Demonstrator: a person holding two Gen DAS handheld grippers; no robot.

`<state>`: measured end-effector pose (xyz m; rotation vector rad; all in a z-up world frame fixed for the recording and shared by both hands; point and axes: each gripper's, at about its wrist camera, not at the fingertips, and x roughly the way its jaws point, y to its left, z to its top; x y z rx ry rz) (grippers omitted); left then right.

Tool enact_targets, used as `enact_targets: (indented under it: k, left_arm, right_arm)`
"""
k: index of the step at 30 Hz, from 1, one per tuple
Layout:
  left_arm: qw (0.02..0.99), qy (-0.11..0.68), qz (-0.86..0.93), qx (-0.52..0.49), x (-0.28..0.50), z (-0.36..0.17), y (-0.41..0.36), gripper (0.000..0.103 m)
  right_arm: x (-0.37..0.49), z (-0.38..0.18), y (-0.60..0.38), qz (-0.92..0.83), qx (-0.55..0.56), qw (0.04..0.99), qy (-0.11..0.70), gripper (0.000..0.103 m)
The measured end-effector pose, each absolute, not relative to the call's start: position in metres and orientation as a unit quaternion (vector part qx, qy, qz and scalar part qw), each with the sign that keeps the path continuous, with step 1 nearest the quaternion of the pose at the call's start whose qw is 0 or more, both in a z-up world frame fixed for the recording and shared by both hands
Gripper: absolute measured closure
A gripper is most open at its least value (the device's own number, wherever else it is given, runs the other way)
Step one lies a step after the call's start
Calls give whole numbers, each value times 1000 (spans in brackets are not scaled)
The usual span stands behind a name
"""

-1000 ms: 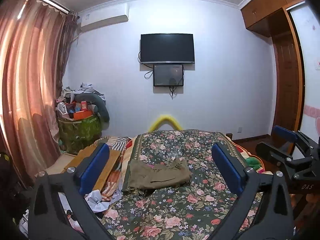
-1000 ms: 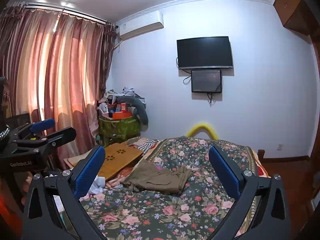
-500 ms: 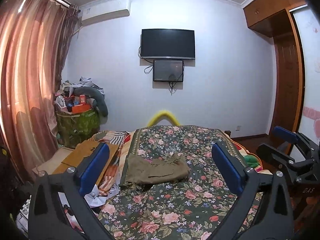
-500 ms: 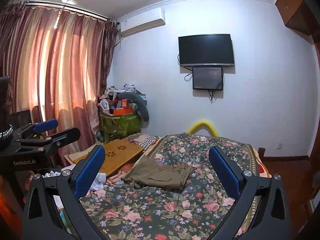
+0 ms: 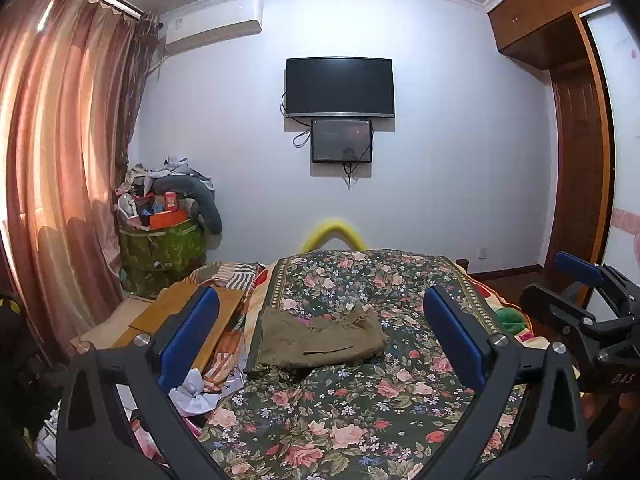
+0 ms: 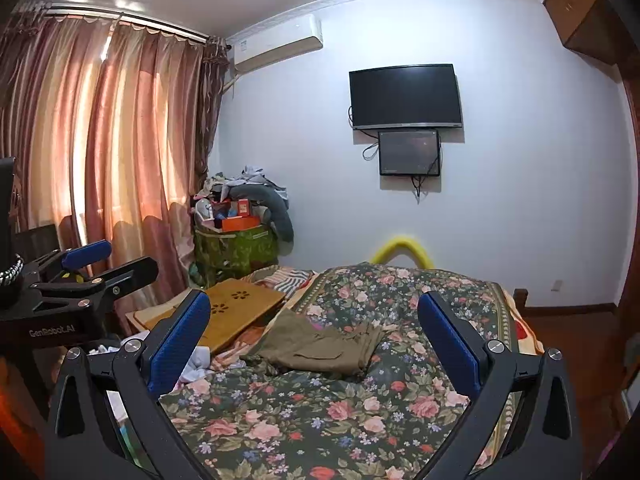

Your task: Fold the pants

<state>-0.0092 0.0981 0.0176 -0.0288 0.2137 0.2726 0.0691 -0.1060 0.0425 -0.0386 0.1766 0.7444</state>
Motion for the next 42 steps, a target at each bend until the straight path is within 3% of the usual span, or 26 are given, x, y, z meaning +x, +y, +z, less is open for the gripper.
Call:
enact_targets:
  k: [42]
  left_arm:
    - [988, 111, 110, -11, -6, 14, 99, 0]
  right_arm:
    - [70, 46, -111, 357, -12, 931, 79, 0]
